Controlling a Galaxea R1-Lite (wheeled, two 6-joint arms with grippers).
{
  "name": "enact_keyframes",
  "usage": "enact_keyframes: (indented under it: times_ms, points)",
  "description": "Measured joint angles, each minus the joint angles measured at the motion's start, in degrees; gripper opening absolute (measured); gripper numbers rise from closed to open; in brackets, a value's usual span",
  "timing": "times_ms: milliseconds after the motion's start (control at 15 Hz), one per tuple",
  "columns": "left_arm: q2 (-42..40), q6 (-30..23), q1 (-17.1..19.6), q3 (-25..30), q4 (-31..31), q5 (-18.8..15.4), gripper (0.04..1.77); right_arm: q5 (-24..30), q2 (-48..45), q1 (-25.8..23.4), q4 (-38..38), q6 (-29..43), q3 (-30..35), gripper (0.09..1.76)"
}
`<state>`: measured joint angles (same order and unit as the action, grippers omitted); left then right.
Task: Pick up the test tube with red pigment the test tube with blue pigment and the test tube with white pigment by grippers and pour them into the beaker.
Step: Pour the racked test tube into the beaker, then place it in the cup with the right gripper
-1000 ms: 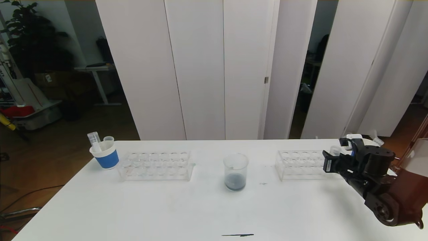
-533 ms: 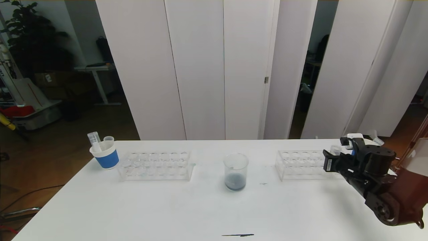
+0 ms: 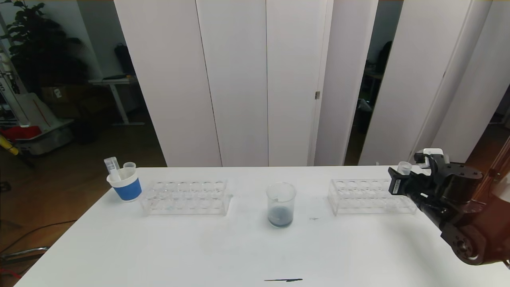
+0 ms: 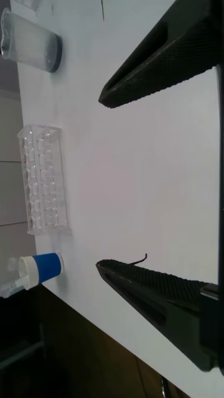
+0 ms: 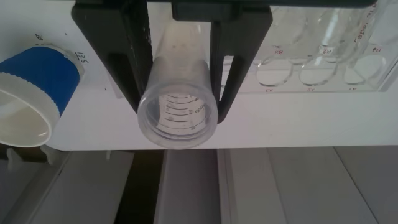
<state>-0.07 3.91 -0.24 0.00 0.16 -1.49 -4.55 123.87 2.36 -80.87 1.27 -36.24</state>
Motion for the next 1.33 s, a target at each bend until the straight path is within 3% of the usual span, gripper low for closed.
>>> enact_keyframes:
  times_ms: [200,400,533,800,1000,1200,1333]
  points:
    - [0.0,0.0,0.0,0.0,0.0,0.0,1.74,0.3,-2.8,0.5,2.2,0.0,-2.9,0.59]
    - [0.0,0.0,0.0,0.0,0.0,0.0,1.74,0.4,-5.8,0.3,11.0,-0.1,-8.4,0.59]
    - [0.0,0.0,0.0,0.0,0.0,0.0,1.74,1.2,-7.2,0.5,18.6,-0.3,-14.9,0.59]
    - [0.0,0.0,0.0,0.0,0.0,0.0,1.74,8.2,-8.0,2.0,35.6,-1.3,-33.6,0.59]
    - [0.0,0.0,0.0,0.0,0.0,0.0,1.74,13.9,-5.9,5.0,44.4,-10.3,-47.1,0.59]
    - [0.0,0.0,0.0,0.0,0.0,0.0,1.74,19.0,-3.8,9.0,45.4,-20.6,-50.2,0.59]
    - [0.0,0.0,0.0,0.0,0.0,0.0,1.74,19.6,-2.8,11.3,43.3,-22.8,-50.4,0.59]
